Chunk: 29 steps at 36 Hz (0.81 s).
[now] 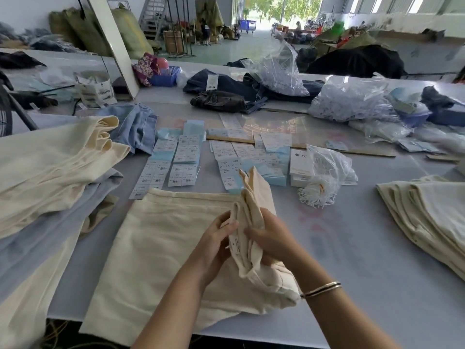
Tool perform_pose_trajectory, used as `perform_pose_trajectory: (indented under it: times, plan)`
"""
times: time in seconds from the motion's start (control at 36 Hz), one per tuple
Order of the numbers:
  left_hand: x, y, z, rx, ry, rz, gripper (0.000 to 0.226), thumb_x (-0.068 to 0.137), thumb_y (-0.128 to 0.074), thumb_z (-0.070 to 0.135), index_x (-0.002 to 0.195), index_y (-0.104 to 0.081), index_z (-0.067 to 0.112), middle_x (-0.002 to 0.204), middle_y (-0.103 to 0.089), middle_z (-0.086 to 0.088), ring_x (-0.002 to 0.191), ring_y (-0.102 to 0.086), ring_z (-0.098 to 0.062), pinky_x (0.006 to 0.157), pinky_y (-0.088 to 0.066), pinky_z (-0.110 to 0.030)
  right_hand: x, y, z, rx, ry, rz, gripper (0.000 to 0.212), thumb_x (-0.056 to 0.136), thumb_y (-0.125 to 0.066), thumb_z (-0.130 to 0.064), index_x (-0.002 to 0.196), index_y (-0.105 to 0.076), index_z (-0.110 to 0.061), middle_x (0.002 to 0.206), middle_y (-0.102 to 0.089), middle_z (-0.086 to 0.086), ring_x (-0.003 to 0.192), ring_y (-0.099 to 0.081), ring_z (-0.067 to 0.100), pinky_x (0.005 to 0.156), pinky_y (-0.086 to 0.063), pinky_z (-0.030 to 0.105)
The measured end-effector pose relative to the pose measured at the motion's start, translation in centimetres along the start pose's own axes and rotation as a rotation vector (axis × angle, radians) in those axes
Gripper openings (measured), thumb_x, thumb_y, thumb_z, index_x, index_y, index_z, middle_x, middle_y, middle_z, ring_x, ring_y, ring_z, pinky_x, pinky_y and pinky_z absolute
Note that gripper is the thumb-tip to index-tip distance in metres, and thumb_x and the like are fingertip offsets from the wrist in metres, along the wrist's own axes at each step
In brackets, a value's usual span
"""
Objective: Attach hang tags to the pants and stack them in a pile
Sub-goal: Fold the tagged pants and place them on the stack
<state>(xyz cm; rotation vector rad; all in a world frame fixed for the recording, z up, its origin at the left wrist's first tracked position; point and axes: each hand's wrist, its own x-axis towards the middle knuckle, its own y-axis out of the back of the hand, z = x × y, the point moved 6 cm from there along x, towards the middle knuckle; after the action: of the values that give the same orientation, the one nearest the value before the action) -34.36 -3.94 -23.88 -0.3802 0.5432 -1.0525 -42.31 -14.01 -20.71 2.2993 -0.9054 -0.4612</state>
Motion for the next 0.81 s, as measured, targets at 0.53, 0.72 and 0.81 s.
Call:
perform_pose_trajectory:
  times: [0.53,0.72,0.81]
  plan:
    - [-1.2,2.5,-1.3,0.248,0.087,-0.023,0.035,0.081,-0.065,0.027,0.106,-0.066,0.003,0.095,-0.070,-0.012,0.081,-0.066,-0.018,0.073,-0.055,-0.029,-0.5,1.3,0.1,0.379,0.037,0.023,0.025,0.093,-0.056,-0.010,0.117,-0.058,-0.017,0.089,-0.063,0.002,0.078,-0.057,0.018,0.069,-0.045,0.030]
    - [-0.8,1.5,-2.8,-0.051,0.033,-0.013,0.021,0.080,-0.064,0.020,0.093,-0.077,0.010,0.096,-0.071,-0.012,0.084,-0.067,-0.016,0.077,-0.055,-0.026,-1.7,0.0,4.4,1.230,-0.181,0.010,0.036,0.081,-0.063,-0.010,0.116,-0.053,-0.007,0.082,-0.070,0.010,0.069,-0.067,0.022,0.056,-0.055,0.030]
    - [-0.9,0.2,-3.5,-0.043,0.039,-0.036,0.019,0.082,-0.063,0.019,0.094,-0.076,0.011,0.095,-0.071,-0.010,0.084,-0.068,-0.015,0.072,-0.056,-0.024,-2.1,0.1,6.3,1.319,-0.169,0.095,0.033,0.075,-0.062,-0.012,0.105,-0.050,-0.013,0.073,-0.070,0.006,0.063,-0.067,0.017,0.052,-0.054,0.026]
